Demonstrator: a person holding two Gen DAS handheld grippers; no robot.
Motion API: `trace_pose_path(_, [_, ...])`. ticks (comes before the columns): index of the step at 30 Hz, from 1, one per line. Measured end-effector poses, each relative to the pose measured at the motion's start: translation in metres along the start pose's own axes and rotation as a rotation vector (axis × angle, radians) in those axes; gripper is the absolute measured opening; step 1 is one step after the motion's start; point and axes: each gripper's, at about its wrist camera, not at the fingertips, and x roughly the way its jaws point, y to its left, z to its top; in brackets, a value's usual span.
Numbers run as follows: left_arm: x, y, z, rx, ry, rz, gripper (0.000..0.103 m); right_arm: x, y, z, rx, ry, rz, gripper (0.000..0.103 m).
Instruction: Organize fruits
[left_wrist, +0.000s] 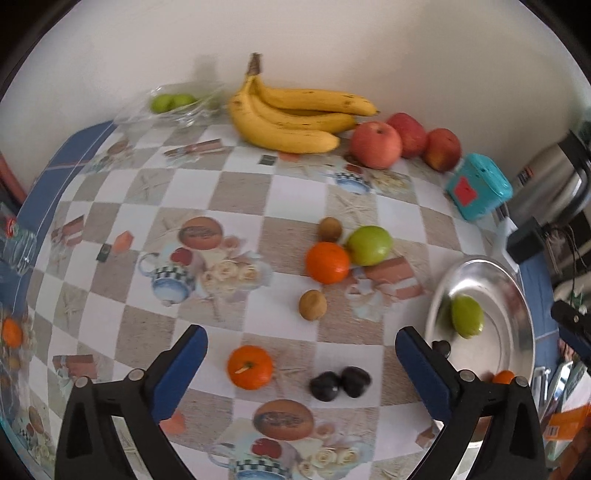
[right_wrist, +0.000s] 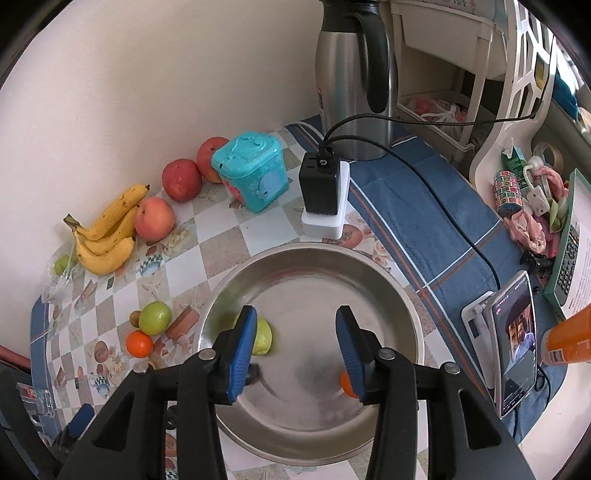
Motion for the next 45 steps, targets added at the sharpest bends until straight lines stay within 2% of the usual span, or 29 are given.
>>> trace_pose_path(8, [0.001, 0.035, 0.004, -0.071, 0.001, 0.029, 0.103, 0.000, 0.011, -0.002, -0.024, 0.007, 0.008, 0.045])
trace_pose_path(15, [-0.004, 0.062, 0.009, -0.134, -0.004, 0.029, 0.103, -0.006, 0.018, -0.004, -0.049, 0.004, -0.021, 0.045])
trace_pose_path(19, [0.000, 0.070, 0.009, -0.158, -0.007, 0.000, 0.103, -0.007, 0.021, -0.005, -0.051, 0.007, -0.011, 0.045])
trace_pose_path(22, [0.009, 0.065, 0.009, -0.130, 0.000, -0.016, 0.101, -0.004, 0.025, -0.006, -0.065, 0.013, -0.012, 0.045])
trace_pose_path(24, [0.017, 0.060, 0.008, -0.110, 0.004, -0.032, 0.089, 0.000, 0.030, -0.008, -0.082, 0.021, -0.020, 0.045])
trace_pose_path(28, [0.034, 0.046, 0.007, -0.065, 0.019, -0.065, 0.084, 0.009, 0.036, -0.010, -0.104, 0.048, -0.035, 0.045])
trace_pose_path(30, [0.043, 0.037, 0.006, -0.036, 0.028, -0.076, 0.074, 0.013, 0.039, -0.011, -0.113, 0.055, -0.037, 0.045])
trace_pose_path(34, [0.057, 0.026, 0.005, -0.010, 0.029, -0.094, 0.071, 0.021, 0.043, -0.013, -0.130, 0.069, -0.045, 0.045])
trace_pose_path(38, [0.068, 0.016, 0.005, 0.020, 0.035, -0.096, 0.054, 0.028, 0.046, -0.014, -0.140, 0.079, -0.051, 0.045])
trace_pose_path(43, [0.074, 0.009, 0.005, 0.034, 0.023, -0.090, 0.053, 0.032, 0.048, -0.016, -0.153, 0.082, -0.057, 0.045])
trace_pose_path(45, [0.076, 0.008, 0.005, 0.039, 0.023, -0.080, 0.041, 0.034, 0.049, -0.016, -0.156, 0.085, -0.061, 0.045])
